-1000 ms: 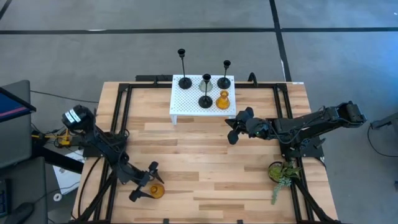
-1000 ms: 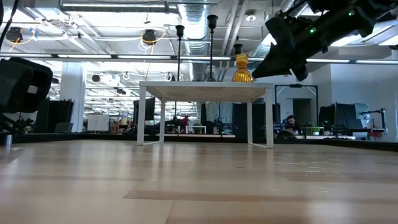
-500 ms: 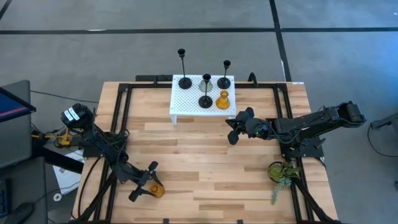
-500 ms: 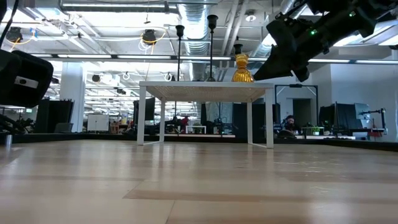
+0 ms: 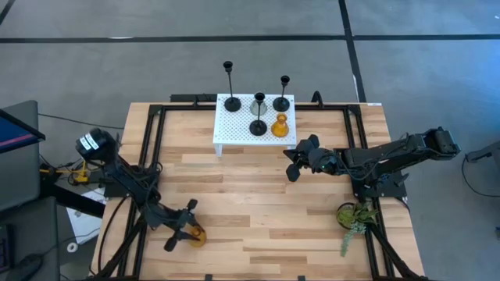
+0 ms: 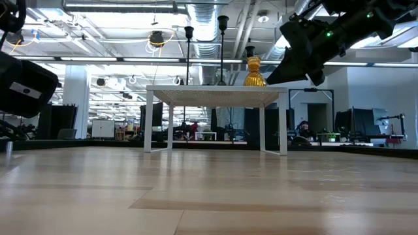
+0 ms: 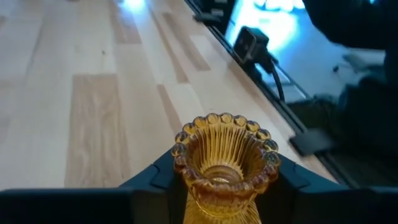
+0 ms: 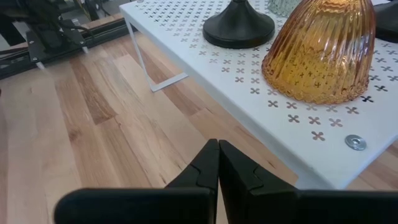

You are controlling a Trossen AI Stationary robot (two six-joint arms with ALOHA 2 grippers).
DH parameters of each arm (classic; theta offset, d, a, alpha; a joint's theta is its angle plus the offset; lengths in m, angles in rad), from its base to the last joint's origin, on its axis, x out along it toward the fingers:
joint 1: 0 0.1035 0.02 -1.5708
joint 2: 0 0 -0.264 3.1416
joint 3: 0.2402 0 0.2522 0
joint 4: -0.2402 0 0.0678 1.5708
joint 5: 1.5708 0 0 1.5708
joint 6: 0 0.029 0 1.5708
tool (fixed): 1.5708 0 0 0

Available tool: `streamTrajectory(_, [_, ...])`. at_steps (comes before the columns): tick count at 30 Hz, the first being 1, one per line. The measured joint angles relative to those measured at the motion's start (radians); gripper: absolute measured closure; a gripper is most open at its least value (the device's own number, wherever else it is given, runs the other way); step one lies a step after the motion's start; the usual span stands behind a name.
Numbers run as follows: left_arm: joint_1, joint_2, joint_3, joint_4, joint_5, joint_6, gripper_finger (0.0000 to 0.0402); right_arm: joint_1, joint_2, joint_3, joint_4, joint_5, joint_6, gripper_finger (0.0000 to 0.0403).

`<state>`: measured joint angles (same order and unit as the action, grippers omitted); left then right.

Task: Pick & Place candle stick holders
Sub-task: Put the yellow glass candle holder on the shelf

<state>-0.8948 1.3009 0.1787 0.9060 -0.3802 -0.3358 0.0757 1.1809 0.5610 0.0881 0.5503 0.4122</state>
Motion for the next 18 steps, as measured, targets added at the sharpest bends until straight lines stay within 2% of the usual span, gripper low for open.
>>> streamTrajectory(4, [0.001,-0.048,0.0,-0.003,-0.046,-0.013,0.025,0.0,0.0,0.0,-0.002,0.0,-0.003,0.0402])
streamTrajectory(11, [0.073,-0.172,0.0,-0.031,-0.061,-0.02,0.027,0.0,0.0,0.0,-0.006,0.0,-0.003,0.0402])
streamTrajectory(14, [0.128,-0.231,0.0,-0.107,-0.061,-0.041,0.0269,0.0,0.0,0.0,-0.007,0.0,-0.003,0.0402])
streamTrajectory(18, [0.215,-0.296,0.044,-0.317,-0.054,-0.065,0.0258,0.0,0.0,0.0,-0.009,0.0,-0.003,0.0402])
